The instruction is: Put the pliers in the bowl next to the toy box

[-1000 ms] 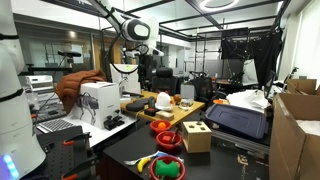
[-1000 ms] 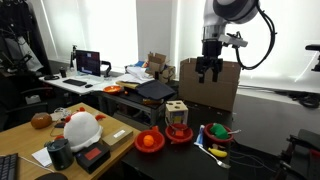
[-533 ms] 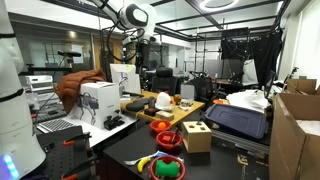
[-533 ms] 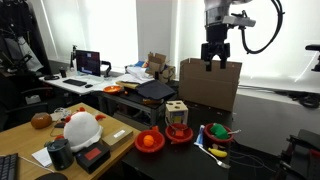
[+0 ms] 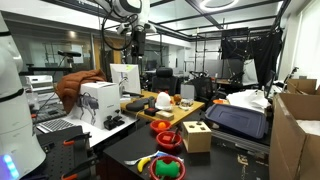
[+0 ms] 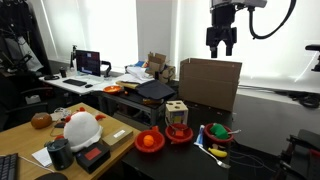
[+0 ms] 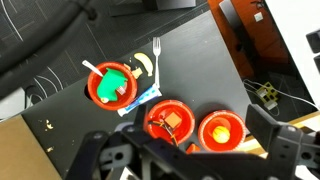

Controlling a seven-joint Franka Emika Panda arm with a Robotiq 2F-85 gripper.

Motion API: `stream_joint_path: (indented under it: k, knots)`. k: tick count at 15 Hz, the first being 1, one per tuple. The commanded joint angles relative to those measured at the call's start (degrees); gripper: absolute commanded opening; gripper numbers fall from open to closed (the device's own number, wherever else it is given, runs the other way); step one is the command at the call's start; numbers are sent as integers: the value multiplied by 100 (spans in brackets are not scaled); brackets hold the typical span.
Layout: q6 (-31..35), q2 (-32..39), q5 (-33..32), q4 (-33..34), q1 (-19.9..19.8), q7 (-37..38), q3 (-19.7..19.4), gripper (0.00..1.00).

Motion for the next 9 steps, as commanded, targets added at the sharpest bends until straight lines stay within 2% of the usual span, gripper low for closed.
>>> stream_joint_path:
  k: [1, 9]
  knots:
    - [-243, -245, -13, 28, 22, -42, 8, 100]
    - [-59, -139, -19, 10, 19, -16, 13, 100]
